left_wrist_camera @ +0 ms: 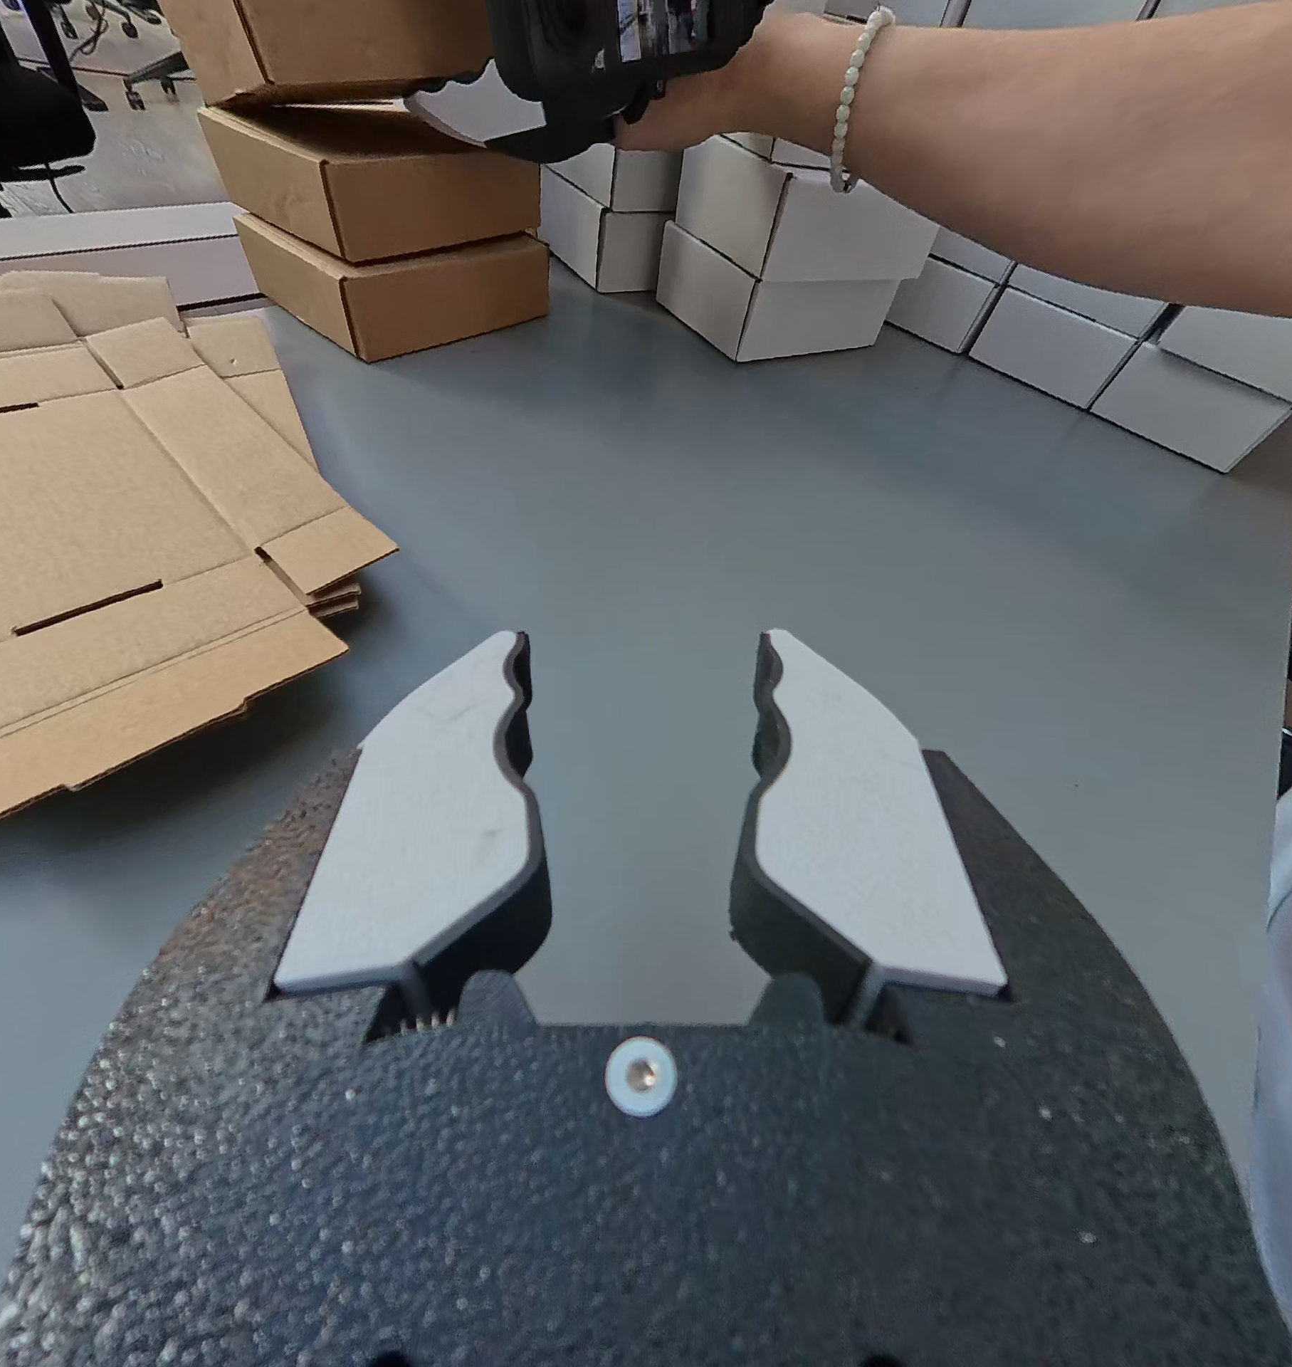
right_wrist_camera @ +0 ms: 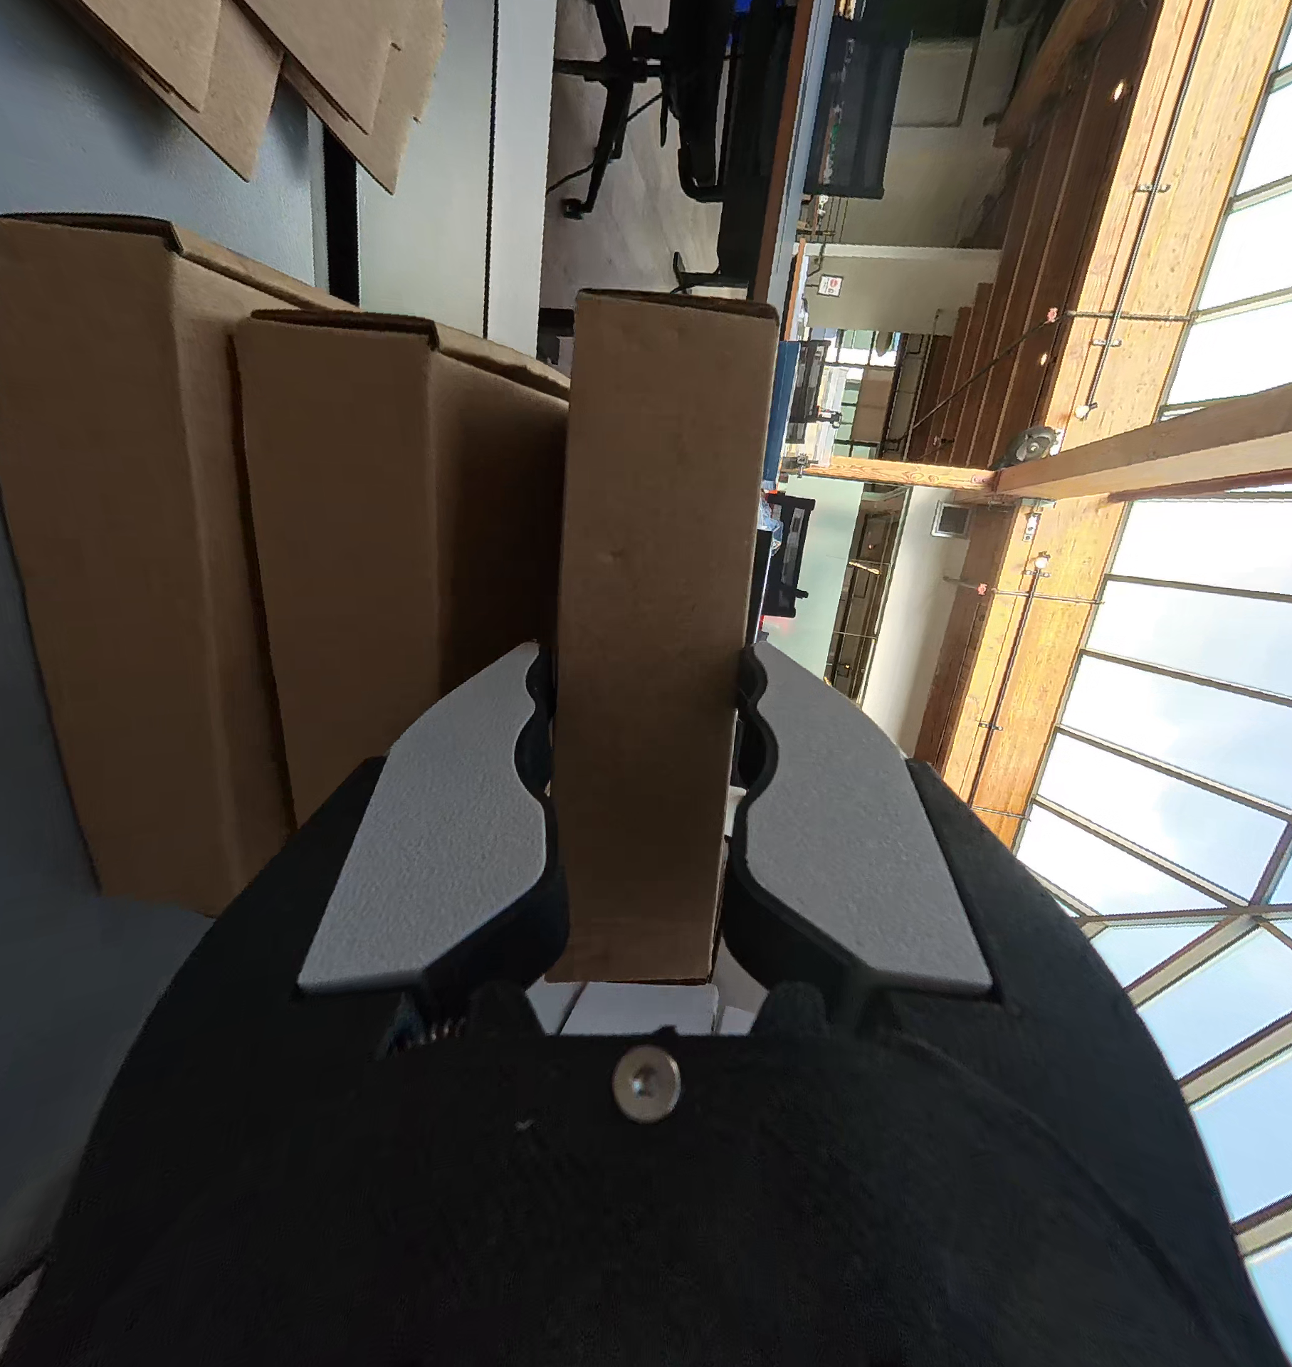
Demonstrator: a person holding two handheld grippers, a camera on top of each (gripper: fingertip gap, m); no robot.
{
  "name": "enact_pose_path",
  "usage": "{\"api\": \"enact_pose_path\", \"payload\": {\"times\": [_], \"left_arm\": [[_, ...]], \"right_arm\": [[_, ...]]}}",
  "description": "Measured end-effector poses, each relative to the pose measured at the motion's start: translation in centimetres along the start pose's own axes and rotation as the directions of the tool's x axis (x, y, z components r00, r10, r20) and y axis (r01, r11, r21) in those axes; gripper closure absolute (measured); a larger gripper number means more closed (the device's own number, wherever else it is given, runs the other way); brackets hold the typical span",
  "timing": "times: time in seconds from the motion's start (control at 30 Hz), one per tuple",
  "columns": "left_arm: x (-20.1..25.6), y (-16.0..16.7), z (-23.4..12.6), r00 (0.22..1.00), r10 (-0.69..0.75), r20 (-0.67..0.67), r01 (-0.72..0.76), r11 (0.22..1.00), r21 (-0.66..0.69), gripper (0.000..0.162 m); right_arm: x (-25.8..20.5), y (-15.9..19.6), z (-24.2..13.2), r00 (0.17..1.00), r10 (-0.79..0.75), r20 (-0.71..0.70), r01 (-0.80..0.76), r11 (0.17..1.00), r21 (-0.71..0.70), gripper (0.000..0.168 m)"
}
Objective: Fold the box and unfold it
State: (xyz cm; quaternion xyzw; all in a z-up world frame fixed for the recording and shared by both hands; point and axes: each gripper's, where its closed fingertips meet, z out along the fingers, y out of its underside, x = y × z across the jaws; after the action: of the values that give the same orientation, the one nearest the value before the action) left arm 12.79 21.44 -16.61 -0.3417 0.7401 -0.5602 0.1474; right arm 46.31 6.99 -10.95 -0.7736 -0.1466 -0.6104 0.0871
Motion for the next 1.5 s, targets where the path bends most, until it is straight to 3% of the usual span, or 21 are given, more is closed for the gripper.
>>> {"api": "enact_pose_path", "payload": {"times": [0.23, 0.47, 0.63, 0.73, 0.87, 1.03, 1.3, 1.5], "left_arm": [[-0.1, 0.4, -0.5, 1.0, 0.022, -0.006, -0.022, 0.999, -0.038, 0.104], [-3.5, -0.5, -1.7, 0.987, 0.103, 0.124, -0.093, 0.992, -0.084, 0.105], [-6.0, -0.3, -2.4, 0.955, 0.205, 0.215, -0.168, 0.97, -0.178, 0.104], [-6.4, -0.7, -3.0, 0.953, 0.187, 0.237, -0.154, 0.976, -0.153, 0.104], [-6.9, -1.8, -3.7, 0.95, 0.139, 0.281, -0.125, 0.99, -0.067, 0.104], [-7.7, -3.5, -3.9, 0.936, 0.086, 0.342, -0.101, 0.994, 0.028, 0.104], [-7.0, -3.1, -3.6, 0.941, 0.065, 0.332, -0.088, 0.995, 0.056, 0.105], [-7.7, -2.6, -4.0, 0.922, 0.083, 0.377, -0.102, 0.994, 0.029, 0.115]], "right_arm": [[-1.4, -0.2, -0.5, 0.993, 0.082, 0.085, -0.086, 0.995, 0.05, 0.119], [-2.3, -0.4, -0.8, 0.97, 0.147, 0.195, -0.159, 0.986, 0.047, 0.117], [-1.2, -0.3, -1.9, 0.955, 0.198, 0.219, -0.212, 0.976, 0.04, 0.1], [1.0, -0.9, -4.2, 0.939, 0.272, 0.209, -0.29, 0.955, 0.059, 0.092], [1.4, -8.6, -10.0, 0.934, 0.237, 0.266, -0.319, 0.889, 0.329, 0.09], [-4.4, -17.0, -13.4, 0.98, -0.004, 0.201, -0.104, 0.846, 0.524, 0.095], [-9.8, -21.7, -12.7, 0.977, -0.13, 0.168, 0.003, 0.799, 0.602, 0.096], [-11.0, -22.4, -12.7, 0.954, -0.063, 0.293, -0.126, 0.803, 0.582, 0.096]]}}
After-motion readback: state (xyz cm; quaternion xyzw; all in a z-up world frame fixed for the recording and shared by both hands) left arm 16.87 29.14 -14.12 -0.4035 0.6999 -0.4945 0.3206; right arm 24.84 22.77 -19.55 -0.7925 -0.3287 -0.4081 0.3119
